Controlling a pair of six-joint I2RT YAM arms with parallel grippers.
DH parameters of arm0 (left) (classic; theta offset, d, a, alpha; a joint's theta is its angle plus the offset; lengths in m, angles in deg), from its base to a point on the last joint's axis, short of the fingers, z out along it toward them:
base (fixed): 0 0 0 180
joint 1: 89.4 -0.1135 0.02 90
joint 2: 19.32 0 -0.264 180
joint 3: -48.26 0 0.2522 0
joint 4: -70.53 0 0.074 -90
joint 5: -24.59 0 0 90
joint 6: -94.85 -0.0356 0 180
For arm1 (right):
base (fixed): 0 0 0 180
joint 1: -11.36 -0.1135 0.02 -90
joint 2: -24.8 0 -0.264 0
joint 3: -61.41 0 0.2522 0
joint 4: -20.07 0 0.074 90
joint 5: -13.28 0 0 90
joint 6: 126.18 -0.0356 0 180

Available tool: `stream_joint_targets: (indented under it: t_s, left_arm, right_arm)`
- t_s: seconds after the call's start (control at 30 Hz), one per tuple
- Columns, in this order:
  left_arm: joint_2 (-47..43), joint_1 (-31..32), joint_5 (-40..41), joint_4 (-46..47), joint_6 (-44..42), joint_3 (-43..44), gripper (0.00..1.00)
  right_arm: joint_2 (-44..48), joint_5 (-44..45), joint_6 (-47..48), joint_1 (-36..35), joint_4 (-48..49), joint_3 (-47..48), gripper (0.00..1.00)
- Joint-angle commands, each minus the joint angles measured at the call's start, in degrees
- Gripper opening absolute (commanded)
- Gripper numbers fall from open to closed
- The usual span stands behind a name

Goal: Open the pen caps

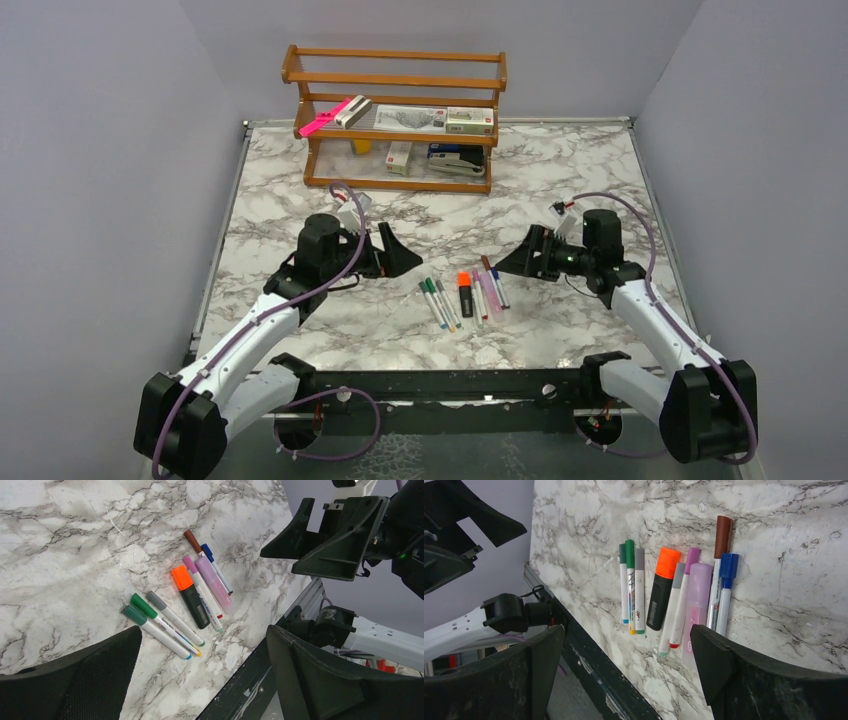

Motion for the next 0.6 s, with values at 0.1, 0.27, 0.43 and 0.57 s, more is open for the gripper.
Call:
stream_joint_targets:
  t_s: [0.1, 0.27, 0.43, 0.57]
  left_arm:
    - [-0.07, 0.74, 0.93, -1.70, -0.22, -0.85, 0.99]
    - [1.95, 3.11, 2.27, -1.22, -0.17, -1.30, 0.99]
    - [2.97, 6.33, 6.32, 0.60, 3.82, -3.09, 0.99]
    - [5.72, 8.75, 9.47, 0.65, 3.94, -3.33, 0.99]
  right_arm:
    - [0.06, -3.97, 1.88, 0.12, 2.01, -1.26, 1.00]
    - [0.76, -0.79, 4.33, -2.57, -0.16, -2.21, 0.96]
    - [-1.28, 3.91, 6.47, -5.56, -1.95, -1.19, 0.89]
    - [-5.79, 10.42, 6.54, -11.99, -1.51, 0.99, 0.82]
